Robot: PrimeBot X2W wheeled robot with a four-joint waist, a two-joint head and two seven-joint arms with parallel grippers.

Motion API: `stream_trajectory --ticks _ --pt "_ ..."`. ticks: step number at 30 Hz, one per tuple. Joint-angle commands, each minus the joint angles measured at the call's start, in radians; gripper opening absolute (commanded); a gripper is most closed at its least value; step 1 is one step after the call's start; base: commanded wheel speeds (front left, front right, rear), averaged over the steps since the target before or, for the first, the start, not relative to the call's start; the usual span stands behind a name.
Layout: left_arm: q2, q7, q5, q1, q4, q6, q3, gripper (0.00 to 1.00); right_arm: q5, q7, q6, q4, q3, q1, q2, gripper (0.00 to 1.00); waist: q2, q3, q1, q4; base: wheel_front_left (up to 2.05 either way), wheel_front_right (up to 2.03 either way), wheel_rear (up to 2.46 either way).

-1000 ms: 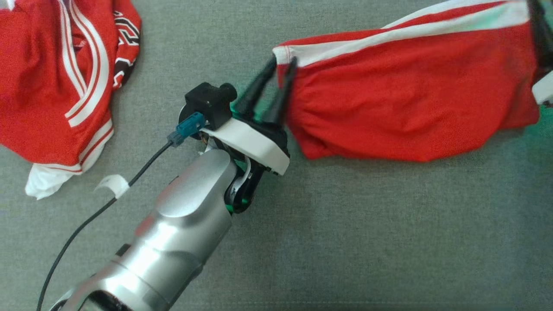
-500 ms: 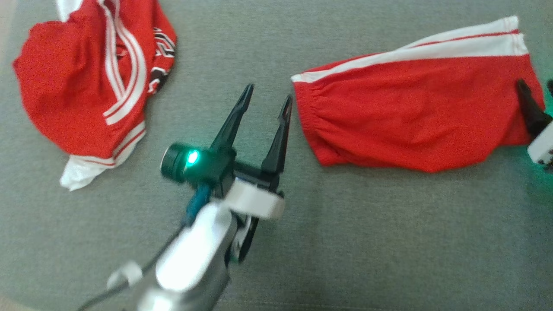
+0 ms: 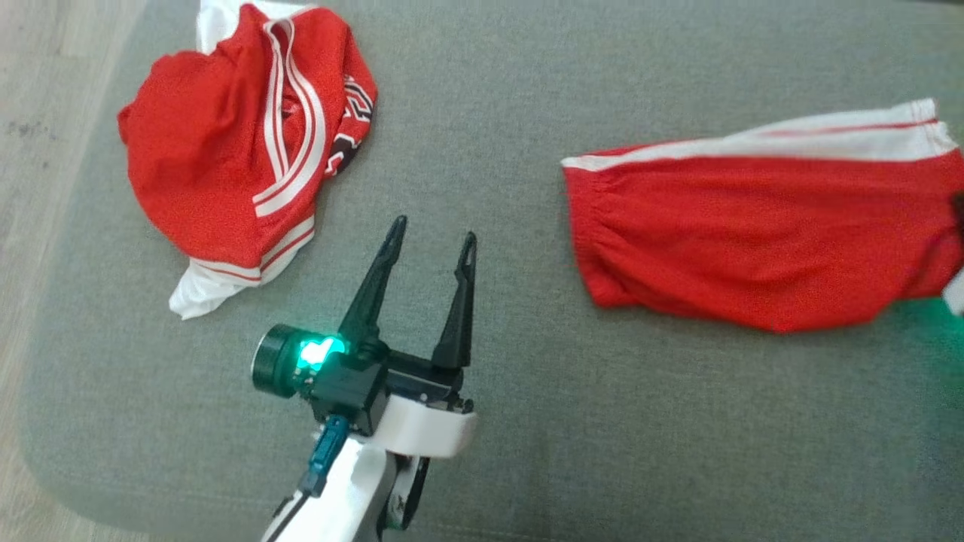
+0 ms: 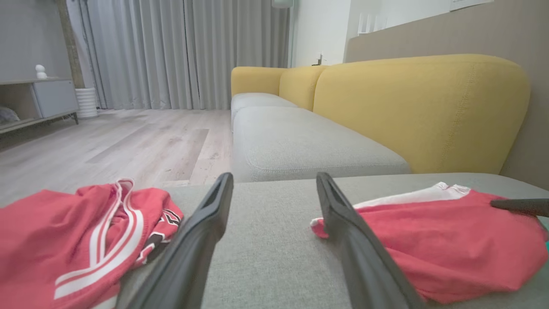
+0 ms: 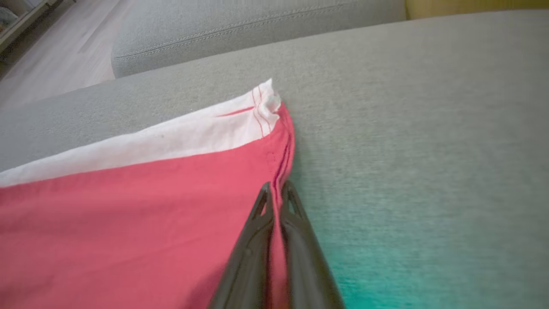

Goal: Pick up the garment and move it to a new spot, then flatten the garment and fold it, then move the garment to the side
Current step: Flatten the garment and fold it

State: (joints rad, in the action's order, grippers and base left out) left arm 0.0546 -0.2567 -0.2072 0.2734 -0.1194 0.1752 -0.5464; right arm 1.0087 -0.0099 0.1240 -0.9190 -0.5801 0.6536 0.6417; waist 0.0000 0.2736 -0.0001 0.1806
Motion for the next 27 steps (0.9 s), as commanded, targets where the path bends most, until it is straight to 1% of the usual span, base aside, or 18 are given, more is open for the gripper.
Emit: stream_trajectory --ticks 1,4,7,9,13,15,19,22,26,27 --pt "0.006 -0.005 0.011 -0.011 0.037 -0.001 0.039 1.00 -0.019 -0.021 0.007 -0.001 -0.013 -0.029 0.065 0.00 0.0000 -0.021 0.0001 -0.013 0.00 0.00 0.00" --pt "0.005 -0.005 0.023 -0.023 0.040 -0.009 0.051 1.00 -0.077 -0.044 0.007 -0.027 -0.046 -0.038 0.128 0.00 0.0000 -0.032 0.0001 -0.034 0.00 0.00 0.00" --pt "0.005 -0.005 0.034 -0.029 0.040 -0.021 0.059 1.00 -0.089 -0.063 0.007 -0.030 -0.049 -0.023 0.157 0.00 0.0000 -0.032 0.0001 -0.053 0.00 0.00 0.00" --pt "0.005 -0.005 0.038 -0.032 0.036 -0.026 0.064 1.00 -0.101 -0.071 0.007 -0.008 -0.058 -0.004 0.164 0.00 0.0000 -0.032 0.0001 -0.065 0.00 0.00 0.00" --pt "0.003 -0.005 0.041 -0.035 0.030 -0.036 0.068 1.00 -0.119 -0.081 0.007 0.083 -0.081 0.037 0.150 0.00 0.0000 -0.039 0.0001 -0.084 0.00 0.00 0.00" --pt "0.002 -0.005 0.043 -0.040 0.023 -0.041 0.067 1.00 -0.128 -0.087 0.007 0.140 -0.091 0.052 0.125 0.00 0.0000 -0.049 0.0001 -0.093 0.00 0.00 0.00" --pt "0.001 -0.005 0.049 -0.049 0.009 -0.047 0.072 1.00 -0.163 -0.083 0.007 0.269 -0.109 0.056 0.056 0.00 0.0000 -0.071 0.0001 -0.099 0.00 0.00 0.00" --pt "0.000 -0.005 0.052 -0.055 0.004 -0.050 0.075 1.00 -0.190 -0.067 0.007 0.359 -0.100 0.034 -0.019 0.00 0.0000 -0.085 0.0001 -0.093 0.00 0.00 0.00" --pt "-0.001 -0.005 0.051 -0.065 0.006 -0.048 0.081 1.00 -0.244 -0.025 0.007 0.458 -0.086 -0.023 -0.139 0.01 0.0000 -0.093 0.0001 -0.080 0.00 0.00 0.00" --pt "-0.001 -0.005 0.051 -0.069 0.005 -0.048 0.083 1.00 -0.261 -0.007 0.007 0.469 -0.083 -0.045 -0.175 0.45 0.0000 -0.095 0.0001 -0.079 0.00 0.00 0.00"
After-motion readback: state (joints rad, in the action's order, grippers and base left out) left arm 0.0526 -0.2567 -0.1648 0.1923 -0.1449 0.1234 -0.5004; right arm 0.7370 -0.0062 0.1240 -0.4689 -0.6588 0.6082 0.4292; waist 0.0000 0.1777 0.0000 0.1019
